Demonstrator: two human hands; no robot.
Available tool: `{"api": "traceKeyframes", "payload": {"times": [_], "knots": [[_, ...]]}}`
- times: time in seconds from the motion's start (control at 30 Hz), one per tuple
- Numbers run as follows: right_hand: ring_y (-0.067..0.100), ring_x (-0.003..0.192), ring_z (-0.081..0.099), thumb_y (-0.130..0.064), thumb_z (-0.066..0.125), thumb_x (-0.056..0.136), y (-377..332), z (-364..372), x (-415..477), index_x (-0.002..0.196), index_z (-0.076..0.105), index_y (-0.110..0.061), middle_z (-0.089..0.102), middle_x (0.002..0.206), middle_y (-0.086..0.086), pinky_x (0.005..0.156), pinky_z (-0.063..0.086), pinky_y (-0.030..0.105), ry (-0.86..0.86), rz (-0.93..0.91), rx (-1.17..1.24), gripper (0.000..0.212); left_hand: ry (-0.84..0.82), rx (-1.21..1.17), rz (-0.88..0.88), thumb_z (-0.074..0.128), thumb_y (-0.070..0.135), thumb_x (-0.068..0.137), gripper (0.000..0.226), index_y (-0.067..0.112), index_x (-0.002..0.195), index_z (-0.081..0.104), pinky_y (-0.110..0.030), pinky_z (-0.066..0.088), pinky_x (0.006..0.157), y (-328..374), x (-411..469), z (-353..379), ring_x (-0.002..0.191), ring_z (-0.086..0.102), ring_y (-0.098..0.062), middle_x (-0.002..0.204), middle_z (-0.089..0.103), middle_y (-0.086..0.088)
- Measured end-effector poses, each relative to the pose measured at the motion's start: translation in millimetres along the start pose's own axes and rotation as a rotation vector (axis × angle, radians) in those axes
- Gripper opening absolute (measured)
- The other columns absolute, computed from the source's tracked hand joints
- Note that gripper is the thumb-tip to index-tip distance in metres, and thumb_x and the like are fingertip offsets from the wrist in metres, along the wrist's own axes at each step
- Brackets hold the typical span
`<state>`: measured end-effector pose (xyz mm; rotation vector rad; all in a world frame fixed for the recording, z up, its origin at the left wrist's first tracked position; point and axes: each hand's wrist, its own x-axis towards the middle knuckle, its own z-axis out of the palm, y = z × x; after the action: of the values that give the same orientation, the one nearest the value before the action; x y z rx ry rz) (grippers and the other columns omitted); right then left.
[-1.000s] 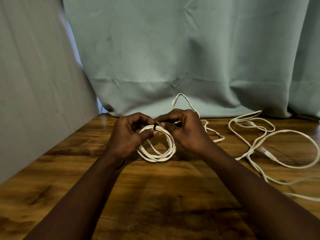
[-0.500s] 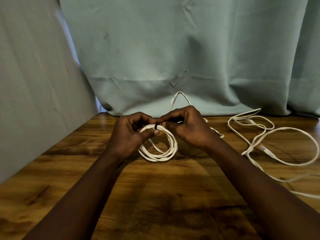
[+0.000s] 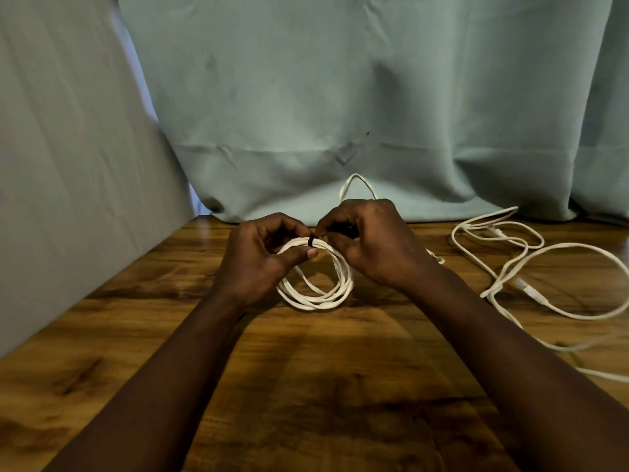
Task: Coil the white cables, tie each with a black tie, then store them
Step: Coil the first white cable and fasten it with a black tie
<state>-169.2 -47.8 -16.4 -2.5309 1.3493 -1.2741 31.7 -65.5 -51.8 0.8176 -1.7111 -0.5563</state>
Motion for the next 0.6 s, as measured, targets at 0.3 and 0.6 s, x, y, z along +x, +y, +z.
{"api": "traceKeyframes", "payload": {"times": [0.3,0.6], "knots": [[0.016,0.082,0.065,-0.009,0.07,0.09,-6.8,0.0,-2.4,0.101,0.08,-0.019,0.073,0.091,0.0,0.074,0.056,0.039,0.039,0.002,-0.105,0.018,-0.008,0.007,0.033,0.088,0.007,0.078,0.027,0.011,0.101,0.076,-0.057,0.059,0.09,-3.4,0.8,0.3,0.098,0.076,-0.025,0.102,0.079,-0.004],[0.01,0.085,0.071,-0.008,0.073,0.089,-9.8,-5.3,-0.9,0.098,0.081,-0.022,0.078,0.092,-0.002,0.078,0.059,0.034,0.006,0.05,-0.04,0.018,0.011,-0.004,0.123,0.084,-0.003,0.079,0.027,0.005,0.103,0.075,-0.04,0.059,0.096,-3.2,-1.2,3.7,0.103,0.075,-0.016,0.104,0.079,-0.002]]}}
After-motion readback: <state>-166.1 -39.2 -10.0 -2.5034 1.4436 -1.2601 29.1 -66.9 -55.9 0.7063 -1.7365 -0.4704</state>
